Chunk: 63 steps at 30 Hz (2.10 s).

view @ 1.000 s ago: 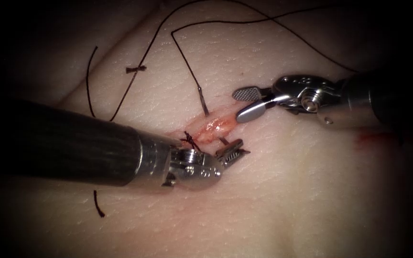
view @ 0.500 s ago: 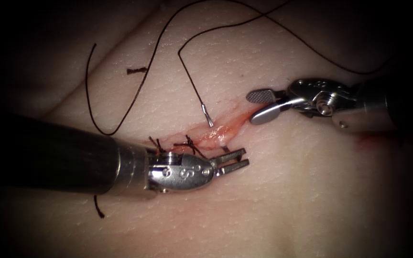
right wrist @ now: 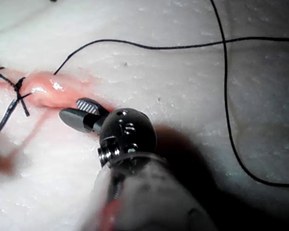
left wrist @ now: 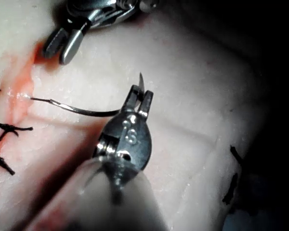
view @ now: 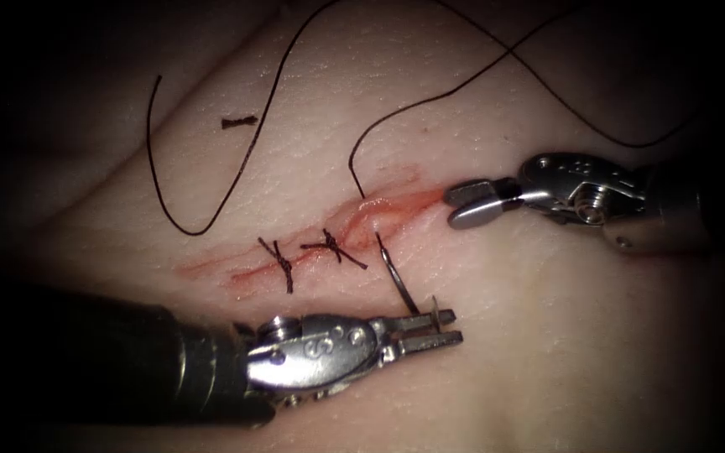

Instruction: Wound Closure

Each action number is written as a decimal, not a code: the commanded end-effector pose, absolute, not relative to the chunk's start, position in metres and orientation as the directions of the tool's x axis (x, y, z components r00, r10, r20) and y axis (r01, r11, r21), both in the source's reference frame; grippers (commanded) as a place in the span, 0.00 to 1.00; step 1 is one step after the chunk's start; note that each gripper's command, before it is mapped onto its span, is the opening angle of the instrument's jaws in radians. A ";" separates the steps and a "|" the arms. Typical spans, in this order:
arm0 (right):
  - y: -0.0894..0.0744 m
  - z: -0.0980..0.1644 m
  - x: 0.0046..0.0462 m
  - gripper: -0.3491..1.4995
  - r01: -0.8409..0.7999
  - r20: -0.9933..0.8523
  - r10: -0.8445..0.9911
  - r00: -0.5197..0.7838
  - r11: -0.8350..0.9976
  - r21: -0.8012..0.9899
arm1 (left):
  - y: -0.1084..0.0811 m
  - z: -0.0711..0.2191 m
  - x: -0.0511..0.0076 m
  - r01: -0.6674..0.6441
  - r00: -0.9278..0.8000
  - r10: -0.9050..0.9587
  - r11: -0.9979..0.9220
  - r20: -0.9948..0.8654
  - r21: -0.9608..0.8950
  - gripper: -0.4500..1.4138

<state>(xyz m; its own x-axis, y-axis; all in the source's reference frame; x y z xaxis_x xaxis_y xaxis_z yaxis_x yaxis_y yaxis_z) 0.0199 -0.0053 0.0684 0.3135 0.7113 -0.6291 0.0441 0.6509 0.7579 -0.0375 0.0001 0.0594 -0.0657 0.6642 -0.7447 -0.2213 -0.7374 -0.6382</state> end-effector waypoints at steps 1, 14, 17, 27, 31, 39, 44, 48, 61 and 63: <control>-0.006 0.069 0.0205 0.16 0.045 -0.598 0.737 0.317 0.618 0.785 | 0.000 0.059 -0.0378 -0.217 -0.058 0.666 -0.736 -0.744 -0.641 0.00; -0.009 0.066 0.0196 0.64 -0.007 -0.320 0.897 0.304 0.338 0.941 | 0.002 0.054 -0.0350 -0.247 -0.301 0.182 -0.963 -0.936 -0.108 0.00; -0.008 0.065 0.0196 0.73 -0.007 -0.296 0.909 0.293 0.311 0.950 | 0.003 0.053 -0.0349 -0.244 -0.347 0.109 -0.969 -0.931 -0.023 0.00; -0.006 0.062 0.0198 0.86 -0.018 -0.115 0.965 0.235 0.123 0.992 | 0.001 0.056 -0.0361 -0.196 -0.449 0.027 -0.978 -0.893 0.069 0.00; -0.006 0.061 0.0204 0.88 -0.020 -0.080 0.969 0.234 0.087 0.996 | 0.000 0.057 -0.0366 -0.178 -0.478 -0.001 -0.979 -0.878 0.098 0.00; -0.007 0.060 0.0230 0.90 0.010 -0.006 0.968 0.252 0.004 1.000 | 0.000 0.059 -0.0384 -0.132 -0.552 -0.096 -0.971 -0.828 0.200 0.00; -0.008 0.060 0.0239 0.92 0.016 0.003 0.967 0.254 -0.007 1.000 | 0.000 0.059 -0.0386 -0.122 -0.564 -0.111 -0.969 -0.818 0.216 0.00; -0.008 0.059 0.0238 0.92 0.029 0.003 0.965 0.263 -0.011 1.000 | 0.000 0.060 -0.0383 -0.106 -0.575 -0.123 -0.969 -0.809 0.223 0.00; -0.008 0.060 0.0243 0.90 0.043 0.001 0.962 0.272 -0.013 0.999 | 0.000 0.060 -0.0390 -0.100 -0.590 -0.126 -0.969 -0.798 0.228 0.00; -0.008 0.060 0.0245 0.90 0.042 0.000 0.963 0.270 -0.012 0.999 | 0.000 0.060 -0.0391 -0.101 -0.590 -0.126 -0.969 -0.797 0.228 0.00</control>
<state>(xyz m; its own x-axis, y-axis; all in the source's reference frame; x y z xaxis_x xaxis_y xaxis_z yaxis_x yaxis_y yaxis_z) 0.0241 -0.0074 0.0597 0.2737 0.9618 -0.0013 0.0489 -0.0125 0.9987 -0.0387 0.0004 0.0594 -0.5915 -0.1256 -0.7965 -0.1034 -0.9678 0.2294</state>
